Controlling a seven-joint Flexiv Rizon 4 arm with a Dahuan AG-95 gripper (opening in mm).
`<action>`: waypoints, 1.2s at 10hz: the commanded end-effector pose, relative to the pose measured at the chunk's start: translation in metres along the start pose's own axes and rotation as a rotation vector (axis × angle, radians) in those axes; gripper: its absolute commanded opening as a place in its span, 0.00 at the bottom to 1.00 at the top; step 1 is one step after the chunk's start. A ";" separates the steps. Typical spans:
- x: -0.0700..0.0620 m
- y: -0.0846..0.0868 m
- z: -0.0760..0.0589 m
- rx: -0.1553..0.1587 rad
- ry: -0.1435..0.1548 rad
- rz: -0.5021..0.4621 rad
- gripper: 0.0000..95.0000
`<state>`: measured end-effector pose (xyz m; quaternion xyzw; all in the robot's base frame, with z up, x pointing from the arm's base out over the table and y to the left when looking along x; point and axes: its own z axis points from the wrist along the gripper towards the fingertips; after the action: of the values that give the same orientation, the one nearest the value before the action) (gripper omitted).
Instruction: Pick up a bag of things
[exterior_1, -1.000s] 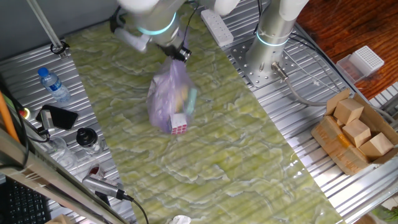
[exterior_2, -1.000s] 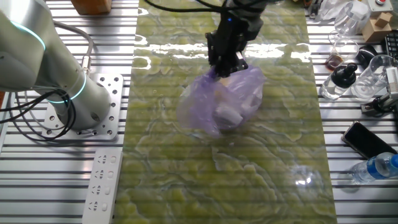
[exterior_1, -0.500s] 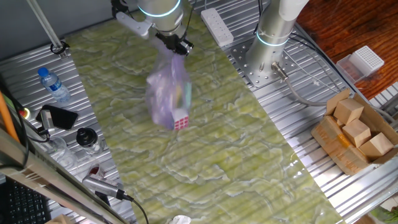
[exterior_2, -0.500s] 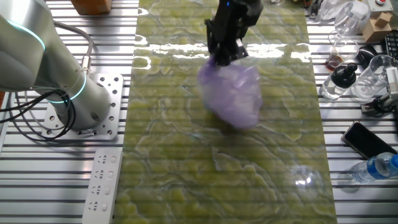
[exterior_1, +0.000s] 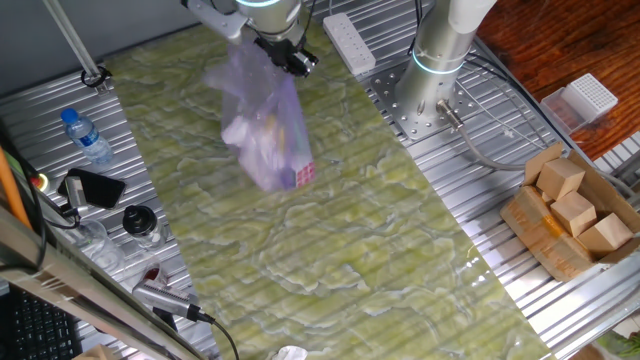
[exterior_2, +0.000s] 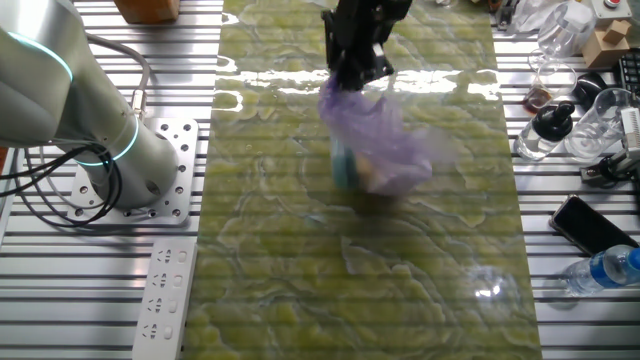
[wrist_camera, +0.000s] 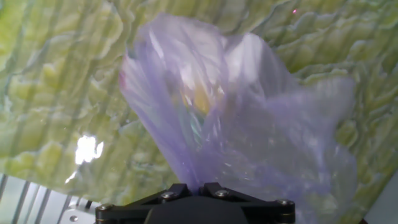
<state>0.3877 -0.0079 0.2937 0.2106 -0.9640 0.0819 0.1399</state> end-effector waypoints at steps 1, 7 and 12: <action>0.000 -0.002 -0.013 -0.005 0.016 0.004 0.00; 0.006 0.005 -0.039 -0.005 0.024 0.029 0.00; 0.007 0.007 -0.040 0.010 -0.009 0.017 0.00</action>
<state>0.3888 0.0043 0.3334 0.2051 -0.9659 0.0876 0.1318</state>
